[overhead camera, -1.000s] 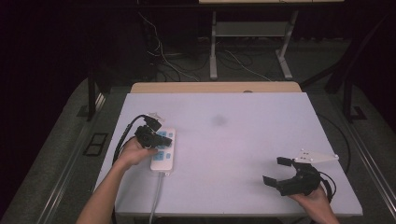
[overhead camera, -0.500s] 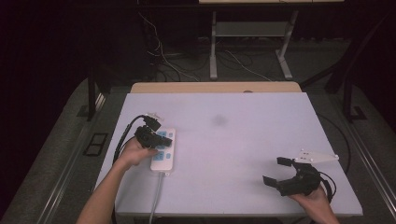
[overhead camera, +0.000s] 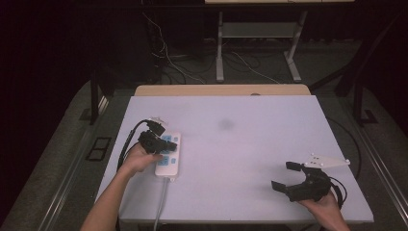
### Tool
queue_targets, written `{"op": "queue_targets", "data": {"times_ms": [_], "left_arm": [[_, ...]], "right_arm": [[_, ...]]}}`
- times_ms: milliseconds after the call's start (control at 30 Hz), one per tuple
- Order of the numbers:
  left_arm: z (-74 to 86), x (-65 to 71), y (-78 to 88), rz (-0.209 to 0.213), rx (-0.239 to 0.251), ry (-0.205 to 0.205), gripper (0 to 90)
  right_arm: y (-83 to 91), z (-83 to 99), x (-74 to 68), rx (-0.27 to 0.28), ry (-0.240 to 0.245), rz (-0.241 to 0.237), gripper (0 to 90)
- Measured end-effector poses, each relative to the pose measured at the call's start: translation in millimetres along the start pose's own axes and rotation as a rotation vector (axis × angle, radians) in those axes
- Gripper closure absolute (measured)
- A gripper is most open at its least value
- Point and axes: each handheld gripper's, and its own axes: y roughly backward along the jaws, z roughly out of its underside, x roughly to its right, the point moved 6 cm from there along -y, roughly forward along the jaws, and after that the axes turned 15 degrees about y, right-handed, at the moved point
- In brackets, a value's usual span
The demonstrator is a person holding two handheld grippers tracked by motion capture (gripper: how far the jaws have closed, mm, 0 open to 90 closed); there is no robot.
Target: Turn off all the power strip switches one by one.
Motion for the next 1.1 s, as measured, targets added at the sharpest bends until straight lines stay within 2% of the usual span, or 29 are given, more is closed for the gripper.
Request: {"op": "queue_targets", "data": {"times_ms": [133, 233, 433, 467, 533, 633, 733, 833, 1100], "left_arm": [[2.2, 0.9, 1.0, 0.004, -0.011, -0.016, 89.5], [3.5, 3.2, 1.0, -0.011, -0.018, -0.036, 89.4], [3.7, 4.1, 1.6, -0.021, -0.016, -0.041, 89.3], [3.1, 5.2, 3.8, -0.005, -0.006, -0.036, 89.3], [3.6, 5.0, 5.2, -0.028, -0.007, -0.051, 89.3], [7.1, 7.4, 5.7, -0.038, -0.021, -0.076, 89.3], [5.2, 12.2, 9.0, -0.021, 0.003, -0.077, 89.2], [3.7, 15.8, 11.9, -0.016, 0.007, -0.085, 89.3], [-3.6, 17.7, 22.0, -0.028, 0.017, -0.098, 89.2]], "right_arm": [[0.6, 0.0, 0.3, 0.001, -0.002, 0.001, 0.5], [0.7, 0.0, 0.7, 0.002, -0.003, 0.002, 0.5], [0.5, -0.3, 0.2, 0.002, -0.001, 0.001, 0.5], [0.7, -0.3, 0.5, 0.003, -0.002, 0.002, 0.5], [1.3, -0.3, 1.2, 0.006, -0.005, 0.003, 0.5], [1.8, -0.5, 2.0, 0.008, -0.002, 0.005, 0.5], [2.0, -0.9, 1.8, 0.008, -0.004, 0.005, 0.5], [1.6, -0.9, 1.4, 0.007, -0.001, 0.005, 0.5], [2.1, -0.8, 1.8, 0.008, -0.002, 0.007, 0.5]]}}
